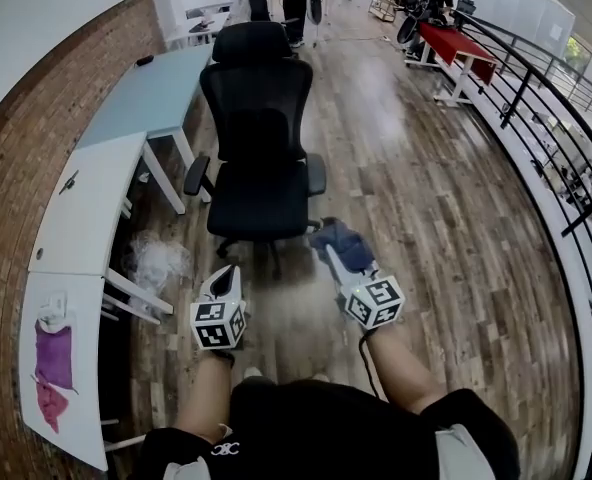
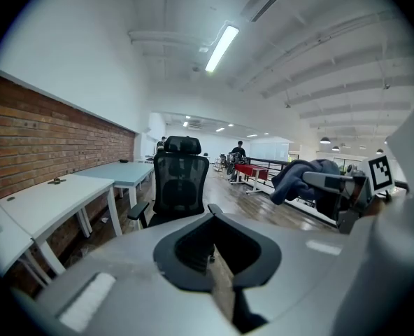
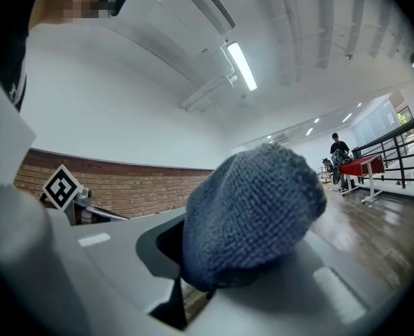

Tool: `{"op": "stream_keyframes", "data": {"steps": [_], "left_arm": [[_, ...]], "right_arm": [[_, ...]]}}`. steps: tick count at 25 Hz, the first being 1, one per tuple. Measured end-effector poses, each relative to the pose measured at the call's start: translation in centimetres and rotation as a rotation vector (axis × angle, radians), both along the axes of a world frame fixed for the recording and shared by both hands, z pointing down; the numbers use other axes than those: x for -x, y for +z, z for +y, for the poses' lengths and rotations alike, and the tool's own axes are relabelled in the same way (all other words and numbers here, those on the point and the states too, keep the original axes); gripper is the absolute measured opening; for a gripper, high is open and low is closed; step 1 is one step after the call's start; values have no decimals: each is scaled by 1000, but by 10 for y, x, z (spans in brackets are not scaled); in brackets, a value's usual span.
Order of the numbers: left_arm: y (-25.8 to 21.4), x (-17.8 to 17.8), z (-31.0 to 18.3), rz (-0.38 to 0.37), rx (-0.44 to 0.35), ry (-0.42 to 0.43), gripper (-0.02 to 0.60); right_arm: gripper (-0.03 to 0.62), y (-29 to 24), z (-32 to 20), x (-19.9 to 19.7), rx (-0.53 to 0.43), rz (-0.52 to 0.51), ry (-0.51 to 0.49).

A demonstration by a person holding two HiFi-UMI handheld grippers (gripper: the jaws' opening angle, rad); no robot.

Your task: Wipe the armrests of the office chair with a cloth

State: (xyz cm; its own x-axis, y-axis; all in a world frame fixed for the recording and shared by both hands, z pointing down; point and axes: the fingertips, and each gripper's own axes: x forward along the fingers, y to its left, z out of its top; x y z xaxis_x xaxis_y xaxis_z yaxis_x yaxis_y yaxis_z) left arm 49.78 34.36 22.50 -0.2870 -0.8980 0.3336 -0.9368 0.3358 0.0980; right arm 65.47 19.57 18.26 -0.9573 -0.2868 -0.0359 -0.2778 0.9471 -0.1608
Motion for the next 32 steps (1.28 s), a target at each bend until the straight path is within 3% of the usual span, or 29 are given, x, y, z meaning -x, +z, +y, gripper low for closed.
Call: {"op": "stream_keyframes", "data": {"steps": [12,16,24,28,32], "left_arm": [[-38,47,52,-18,-34,19,6],[-38,51,63,45,-53,31,6],[-38,44,92,36,-35,24,6],[-26,59,94,61,-41,20,6],[-29,58,104,28,-22,-10,6]], "right_arm": [[58,-29,60,51,-31,13,19],[58,-26,74,53,-32,39,28],[58,-39,108,48,-43,-21,-10],[57,-27,107,63,-42,0,-7],[58,-26,113,57,-36,16,-5]]}}
